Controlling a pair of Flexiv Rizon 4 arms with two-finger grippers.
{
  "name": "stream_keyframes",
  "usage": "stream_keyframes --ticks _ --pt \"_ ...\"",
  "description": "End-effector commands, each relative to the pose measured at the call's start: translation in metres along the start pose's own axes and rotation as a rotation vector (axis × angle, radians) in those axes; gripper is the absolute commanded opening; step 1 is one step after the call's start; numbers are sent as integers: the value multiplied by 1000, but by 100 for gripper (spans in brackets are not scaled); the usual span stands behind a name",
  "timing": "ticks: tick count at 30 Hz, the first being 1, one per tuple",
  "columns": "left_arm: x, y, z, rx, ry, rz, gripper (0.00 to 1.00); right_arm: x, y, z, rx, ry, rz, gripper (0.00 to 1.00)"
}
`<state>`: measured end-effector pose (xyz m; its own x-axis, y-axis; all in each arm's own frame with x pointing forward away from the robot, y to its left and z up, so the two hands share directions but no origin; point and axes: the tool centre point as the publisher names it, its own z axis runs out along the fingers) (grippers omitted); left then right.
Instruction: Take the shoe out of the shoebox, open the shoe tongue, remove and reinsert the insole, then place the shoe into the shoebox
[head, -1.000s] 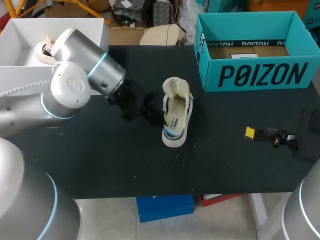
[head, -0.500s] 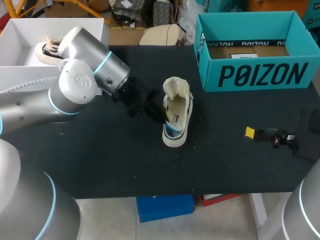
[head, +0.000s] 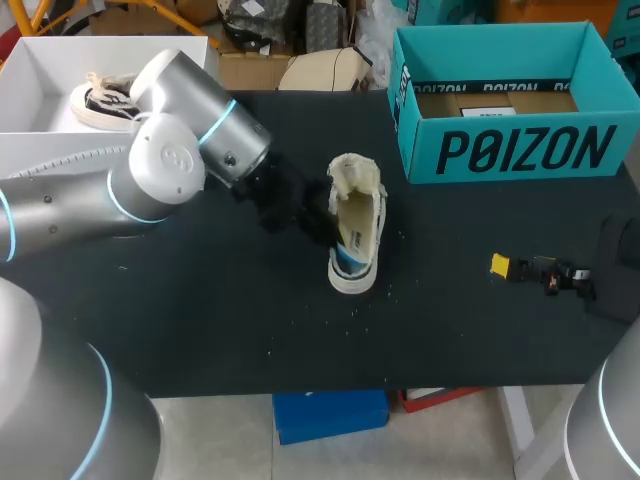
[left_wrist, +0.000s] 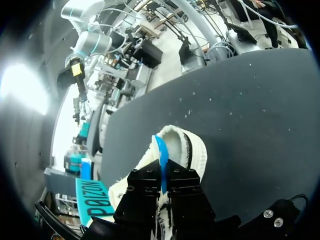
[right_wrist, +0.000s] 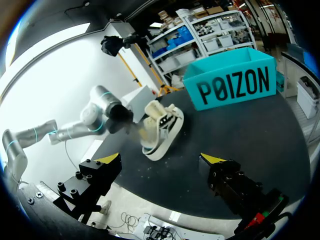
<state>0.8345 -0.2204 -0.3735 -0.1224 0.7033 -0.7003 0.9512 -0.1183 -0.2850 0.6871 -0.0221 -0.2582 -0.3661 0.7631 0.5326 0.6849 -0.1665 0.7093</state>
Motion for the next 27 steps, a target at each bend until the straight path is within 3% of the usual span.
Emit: stream_keyframes --ticks 1,6,12,13,15,17,20,27 --pt "-3 4 9 9 84 -4 0 1 -1 1 -1 -3 1 100" --pt "5 6 20 18 193 -2 0 1 -1 1 -1 -3 1 100" --pt "9 4 23 46 233 -10 2 1 -1 1 -1 -3 1 100" --pt "9 2 21 49 237 -11 21 1 -1 1 -1 -3 1 100" --pt "8 -3 15 57 249 -13 70 1 -1 1 -1 -3 1 100" --pt "5 -11 7 63 262 -12 90 1 -1 1 -1 -3 1 100" --pt "-1 -22 -8 69 283 -8 100 1 -1 1 -1 -3 1 100" --pt "-20 -35 -28 46 284 35 100 1 -1 1 -1 -3 1 100"
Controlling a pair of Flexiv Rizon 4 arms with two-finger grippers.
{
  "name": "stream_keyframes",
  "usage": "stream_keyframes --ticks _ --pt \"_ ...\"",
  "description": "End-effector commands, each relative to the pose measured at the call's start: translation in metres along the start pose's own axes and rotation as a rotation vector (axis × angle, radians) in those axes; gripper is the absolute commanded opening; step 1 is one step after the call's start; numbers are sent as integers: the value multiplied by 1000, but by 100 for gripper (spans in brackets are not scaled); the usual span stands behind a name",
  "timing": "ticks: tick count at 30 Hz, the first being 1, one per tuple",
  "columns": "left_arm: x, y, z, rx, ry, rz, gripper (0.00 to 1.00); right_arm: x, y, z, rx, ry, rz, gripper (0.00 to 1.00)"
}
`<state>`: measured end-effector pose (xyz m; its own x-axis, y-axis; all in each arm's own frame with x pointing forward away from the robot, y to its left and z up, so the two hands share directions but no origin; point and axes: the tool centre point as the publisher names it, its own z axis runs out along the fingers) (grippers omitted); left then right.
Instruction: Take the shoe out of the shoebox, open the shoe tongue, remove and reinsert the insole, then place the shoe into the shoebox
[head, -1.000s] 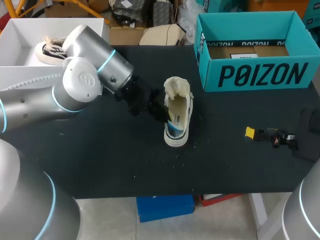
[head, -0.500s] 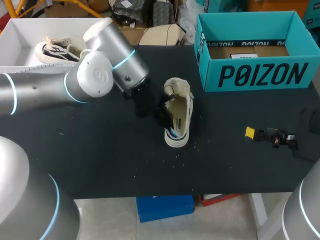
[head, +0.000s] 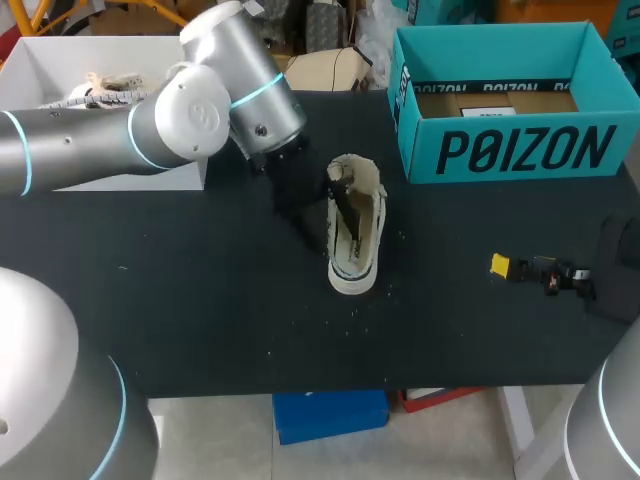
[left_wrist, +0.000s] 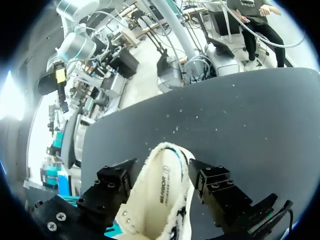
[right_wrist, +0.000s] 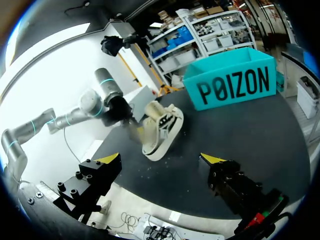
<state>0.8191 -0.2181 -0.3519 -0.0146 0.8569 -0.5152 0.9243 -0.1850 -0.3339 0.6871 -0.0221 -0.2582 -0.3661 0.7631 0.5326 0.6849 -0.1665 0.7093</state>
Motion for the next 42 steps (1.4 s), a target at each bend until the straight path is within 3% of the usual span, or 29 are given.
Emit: stream_keyframes --ticks 1,3,4,5,6,9,11,16,19,21,25,35,42 --pt "-6 -14 -17 -54 30 22 98 1 -1 1 -1 -3 1 100" --pt "-7 -10 -14 -86 39 49 50 1 -1 1 -1 -3 1 100" --pt "-7 -9 -11 -101 49 59 39 1 -1 1 -1 -3 1 100" --pt "-6 -6 -8 -124 74 74 19 1 -1 1 -1 -3 1 100" --pt "-5 -5 -6 -131 80 78 12 1 -1 1 -1 -3 1 100" --pt "-1 0 -2 -173 75 86 9 1 -1 1 -1 -3 1 100" --pt "-1 3 -5 -211 41 92 0 1 -1 1 -1 -3 1 100" --pt "-2 6 -11 -263 -18 98 0 1 -1 1 -1 -3 1 100" --pt "-5 12 -25 -350 -114 75 0 1 -1 1 -1 -3 1 100" --pt "-5 20 -38 -431 -252 -22 0 1 -1 1 -1 -3 1 100" --pt "0 36 -68 -543 -358 -75 0 1 -1 1 -1 -3 1 100" --pt "13 86 -128 -718 -400 -144 0 1 -1 1 -1 -3 1 100" --pt "11 123 -142 -758 -329 -162 0 1 -1 1 -1 -3 1 100"
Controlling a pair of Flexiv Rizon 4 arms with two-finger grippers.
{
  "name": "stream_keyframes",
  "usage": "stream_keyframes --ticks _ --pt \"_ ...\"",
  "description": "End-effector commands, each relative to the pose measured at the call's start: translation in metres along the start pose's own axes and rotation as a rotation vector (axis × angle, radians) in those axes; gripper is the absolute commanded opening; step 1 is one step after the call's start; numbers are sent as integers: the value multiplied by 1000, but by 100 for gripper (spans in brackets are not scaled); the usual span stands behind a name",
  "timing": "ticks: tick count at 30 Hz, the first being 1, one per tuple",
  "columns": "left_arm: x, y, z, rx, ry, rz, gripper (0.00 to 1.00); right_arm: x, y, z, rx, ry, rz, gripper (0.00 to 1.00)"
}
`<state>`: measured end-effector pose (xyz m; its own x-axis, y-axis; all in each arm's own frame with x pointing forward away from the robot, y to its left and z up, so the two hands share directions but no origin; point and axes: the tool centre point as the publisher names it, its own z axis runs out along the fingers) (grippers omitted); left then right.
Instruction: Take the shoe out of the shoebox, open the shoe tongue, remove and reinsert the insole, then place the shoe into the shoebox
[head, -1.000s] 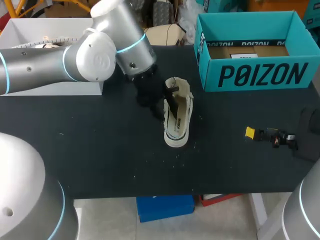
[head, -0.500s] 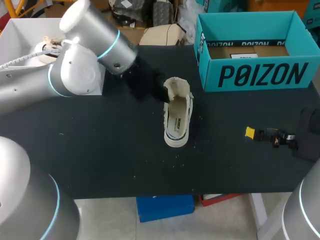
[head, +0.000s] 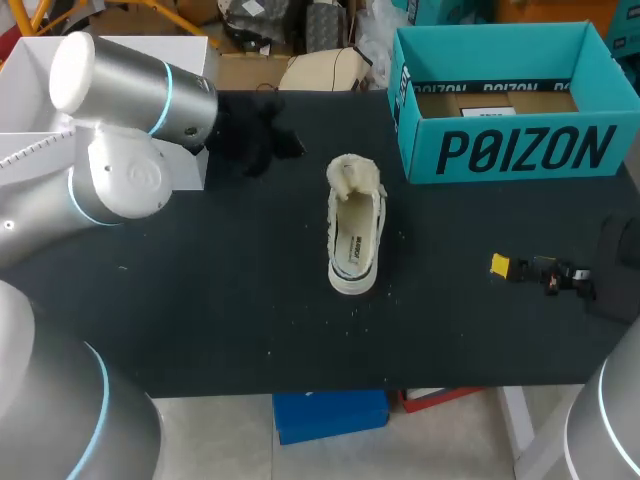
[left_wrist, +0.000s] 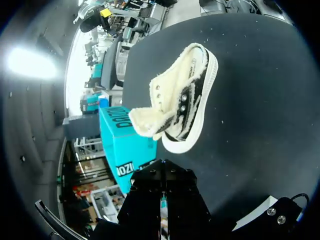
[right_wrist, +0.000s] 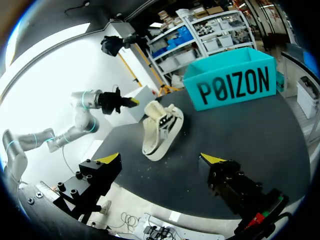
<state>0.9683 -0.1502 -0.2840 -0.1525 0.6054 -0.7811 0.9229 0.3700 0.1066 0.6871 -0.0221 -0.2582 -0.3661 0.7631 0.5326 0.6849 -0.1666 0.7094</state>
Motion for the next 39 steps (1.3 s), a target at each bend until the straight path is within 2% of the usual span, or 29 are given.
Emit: stream_keyframes --ticks 1,8,18,20,26,31,35,39 --pt "-10 15 20 -47 59 -2 0 1 -1 1 -1 -3 1 100" --pt "-17 24 52 18 76 4 0 1 -1 1 -1 -3 1 100" --pt "-23 13 109 128 72 -8 0 1 -1 1 -1 -3 1 100" --pt "-25 5 117 168 51 -25 0 1 -1 1 -1 -3 1 100" --pt "-32 -20 112 294 20 -28 0 1 -1 1 -1 -3 1 100" --pt "-27 -43 101 387 18 -32 0 1 -1 1 -1 -3 1 100" --pt "-18 -62 91 414 20 -24 0 1 -1 1 -1 -3 1 100" --pt "-4 -72 88 441 75 4 0 1 -1 1 -1 -3 1 100"
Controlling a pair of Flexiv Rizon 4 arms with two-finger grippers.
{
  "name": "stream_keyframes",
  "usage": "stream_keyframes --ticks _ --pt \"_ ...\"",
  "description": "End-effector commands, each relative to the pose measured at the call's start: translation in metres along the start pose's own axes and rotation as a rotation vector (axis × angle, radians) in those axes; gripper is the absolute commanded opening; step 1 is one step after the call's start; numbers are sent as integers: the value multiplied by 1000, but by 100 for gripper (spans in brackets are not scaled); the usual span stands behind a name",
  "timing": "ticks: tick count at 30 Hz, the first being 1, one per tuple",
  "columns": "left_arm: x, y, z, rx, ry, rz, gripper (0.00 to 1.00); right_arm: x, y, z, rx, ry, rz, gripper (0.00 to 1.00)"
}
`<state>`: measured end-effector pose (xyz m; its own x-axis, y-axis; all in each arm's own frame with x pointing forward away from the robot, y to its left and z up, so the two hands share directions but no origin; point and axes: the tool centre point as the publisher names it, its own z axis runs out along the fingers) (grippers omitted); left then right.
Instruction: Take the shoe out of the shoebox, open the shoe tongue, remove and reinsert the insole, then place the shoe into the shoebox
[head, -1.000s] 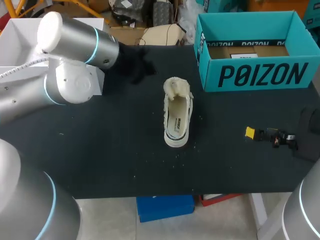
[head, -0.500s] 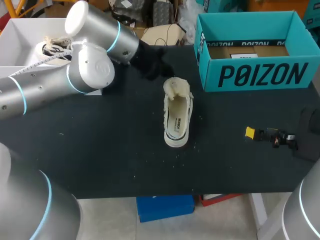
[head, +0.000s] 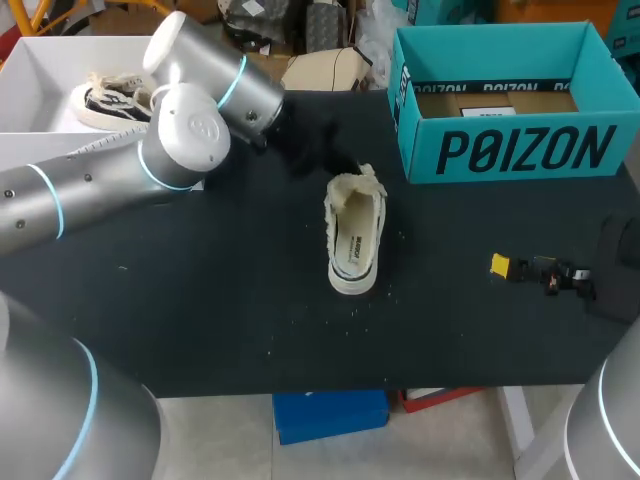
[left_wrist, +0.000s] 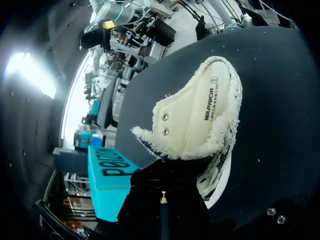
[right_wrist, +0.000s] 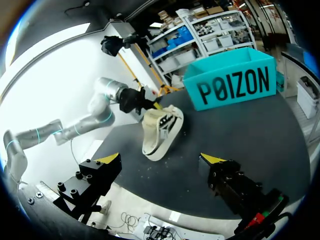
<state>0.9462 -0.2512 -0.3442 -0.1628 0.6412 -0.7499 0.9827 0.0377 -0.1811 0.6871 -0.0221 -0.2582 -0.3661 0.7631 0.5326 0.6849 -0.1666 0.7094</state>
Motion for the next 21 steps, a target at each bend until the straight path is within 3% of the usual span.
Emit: stream_keyframes --ticks 1,15,21 --pt "10 -14 -6 -2 35 0 0 1 -1 1 -1 -3 1 100" --pt "41 -17 15 28 208 36 0 1 -1 1 -1 -3 1 100" --pt "32 -14 9 17 233 77 0 1 -1 1 -1 -3 1 100"
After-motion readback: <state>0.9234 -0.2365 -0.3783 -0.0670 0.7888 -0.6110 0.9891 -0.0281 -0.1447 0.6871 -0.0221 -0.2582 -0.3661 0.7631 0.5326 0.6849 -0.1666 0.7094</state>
